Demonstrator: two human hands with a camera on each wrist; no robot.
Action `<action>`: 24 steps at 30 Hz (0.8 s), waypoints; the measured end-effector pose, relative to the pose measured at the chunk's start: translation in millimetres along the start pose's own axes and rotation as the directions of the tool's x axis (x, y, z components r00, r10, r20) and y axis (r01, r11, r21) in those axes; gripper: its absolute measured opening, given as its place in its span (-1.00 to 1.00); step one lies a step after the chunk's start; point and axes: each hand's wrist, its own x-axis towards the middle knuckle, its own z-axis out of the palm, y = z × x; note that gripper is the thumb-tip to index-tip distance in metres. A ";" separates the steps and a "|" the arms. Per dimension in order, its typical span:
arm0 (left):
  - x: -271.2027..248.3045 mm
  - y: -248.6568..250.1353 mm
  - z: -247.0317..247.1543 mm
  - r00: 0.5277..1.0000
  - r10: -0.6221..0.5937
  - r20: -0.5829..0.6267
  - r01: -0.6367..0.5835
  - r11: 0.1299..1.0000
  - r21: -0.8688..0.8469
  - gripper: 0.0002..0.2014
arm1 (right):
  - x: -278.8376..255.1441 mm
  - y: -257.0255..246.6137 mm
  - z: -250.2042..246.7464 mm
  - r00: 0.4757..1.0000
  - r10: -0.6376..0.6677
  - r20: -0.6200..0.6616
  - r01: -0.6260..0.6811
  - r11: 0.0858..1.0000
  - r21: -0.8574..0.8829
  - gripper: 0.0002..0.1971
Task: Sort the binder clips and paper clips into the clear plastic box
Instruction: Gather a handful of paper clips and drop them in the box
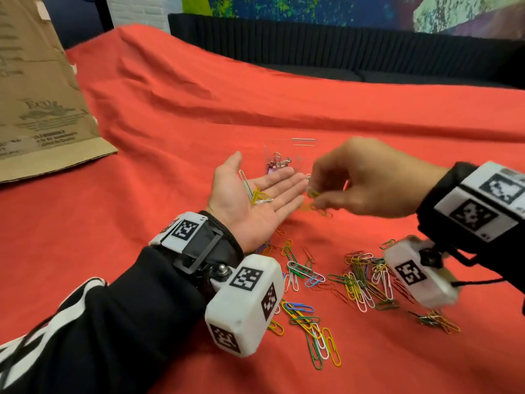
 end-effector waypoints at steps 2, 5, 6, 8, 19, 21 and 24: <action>0.4 -3.3 2.2 1.000 -0.022 -0.004 0.022 1.000 0.004 -0.18 | 9.5 -8.8 -6.2 0.994 -0.032 -0.107 0.037 0.999 0.038 -0.93; -2.4 -4.5 7.0 1.000 -0.023 0.011 0.023 0.999 -0.048 -0.29 | 24.9 -25.6 1.7 0.978 -0.054 -0.199 0.060 0.998 0.024 -0.94; -3.2 -4.1 7.2 1.000 -0.020 0.023 0.022 0.998 -0.064 -0.34 | 29.5 -30.5 6.7 0.979 -0.051 -0.197 0.056 0.998 0.017 -0.92; -5.6 -3.8 7.6 1.000 -0.016 0.021 0.018 0.997 -0.075 -0.40 | 35.8 -36.5 15.2 0.988 -0.036 -0.147 0.040 0.999 0.023 -0.84; 3.6 4.0 -1.9 0.997 0.058 -0.041 -0.063 0.990 -0.130 -0.38 | -11.0 -21.6 15.6 0.997 -0.043 0.060 0.045 0.999 -0.032 -0.96; 3.4 6.4 1.2 0.995 0.047 -0.090 -0.055 0.994 -0.090 -0.50 | -19.4 -13.7 24.3 0.988 -0.015 0.155 0.025 0.998 -0.059 -0.99; 0.7 13.6 7.0 0.996 0.014 -0.094 -0.009 0.998 0.060 -0.66 | -29.4 2.3 28.4 0.983 0.049 0.177 -0.042 0.998 -0.048 -0.94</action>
